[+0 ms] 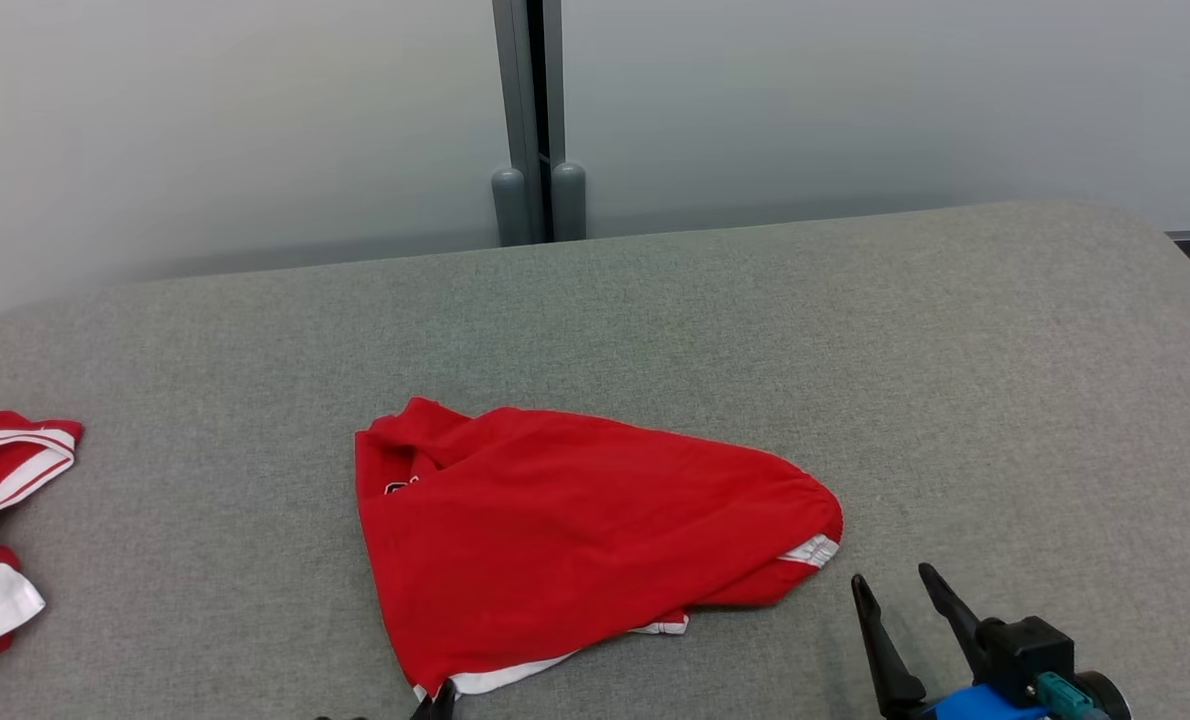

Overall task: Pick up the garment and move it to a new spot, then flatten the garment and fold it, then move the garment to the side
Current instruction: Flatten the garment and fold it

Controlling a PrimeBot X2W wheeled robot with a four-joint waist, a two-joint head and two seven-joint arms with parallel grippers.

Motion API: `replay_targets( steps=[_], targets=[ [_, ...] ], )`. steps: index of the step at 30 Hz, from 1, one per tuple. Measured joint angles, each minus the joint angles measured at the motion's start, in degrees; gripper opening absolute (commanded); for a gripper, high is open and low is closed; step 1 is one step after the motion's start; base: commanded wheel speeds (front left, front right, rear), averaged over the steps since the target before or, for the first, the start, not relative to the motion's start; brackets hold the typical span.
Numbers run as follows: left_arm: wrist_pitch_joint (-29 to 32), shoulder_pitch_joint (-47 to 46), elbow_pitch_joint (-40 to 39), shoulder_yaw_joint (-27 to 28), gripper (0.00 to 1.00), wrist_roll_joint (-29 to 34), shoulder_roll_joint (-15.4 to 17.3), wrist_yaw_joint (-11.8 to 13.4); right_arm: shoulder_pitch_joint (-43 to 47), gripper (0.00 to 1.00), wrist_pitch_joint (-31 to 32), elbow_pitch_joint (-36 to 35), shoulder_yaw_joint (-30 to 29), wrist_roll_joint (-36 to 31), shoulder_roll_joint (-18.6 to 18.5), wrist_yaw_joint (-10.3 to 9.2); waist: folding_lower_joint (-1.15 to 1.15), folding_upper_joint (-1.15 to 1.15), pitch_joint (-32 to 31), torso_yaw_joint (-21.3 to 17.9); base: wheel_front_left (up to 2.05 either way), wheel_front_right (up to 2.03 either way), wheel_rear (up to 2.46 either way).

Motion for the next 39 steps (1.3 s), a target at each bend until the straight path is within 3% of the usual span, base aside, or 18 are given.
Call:
replay_targets(
  steps=[13,23,29,32,35,39],
  targets=[
    [0.0,-1.7,-3.0,3.1,0.0,1.5,1.5,0.0,-4.4,1.0,0.0,6.6,4.4,8.8,0.0,-0.01,0.0,0.0,3.1,2.0,0.0,0.0,0.0],
    [0.0,-2.7,-3.7,3.1,0.0,1.4,2.5,0.0,-7.2,0.98,0.0,8.8,5.6,10.5,0.0,-0.01,0.0,0.0,5.3,2.9,0.0,0.0,0.0],
    [0.0,-3.2,-3.6,3.2,0.0,1.0,3.2,0.0,-7.9,0.81,0.0,9.2,6.0,10.5,0.0,-0.01,0.0,0.0,6.2,3.5,0.0,0.0,0.0],
    [0.0,-3.3,-3.6,3.3,0.0,1.0,3.2,0.0,-7.9,0.49,0.0,9.2,6.5,10.6,0.0,-0.01,0.0,0.0,6.4,3.6,0.0,0.0,0.0],
    [0.0,-3.5,-3.5,3.6,0.0,1.0,3.2,0.0,-7.8,0.36,0.0,8.9,7.2,10.6,0.0,-0.01,0.0,0.0,6.7,3.6,0.0,0.0,0.0],
    [0.0,-4.0,-3.4,4.1,0.0,1.0,3.2,0.0,-7.4,0.28,0.0,7.8,8.0,10.6,0.0,-0.01,0.0,0.0,6.9,3.5,0.0,0.0,0.0]
  ],
)
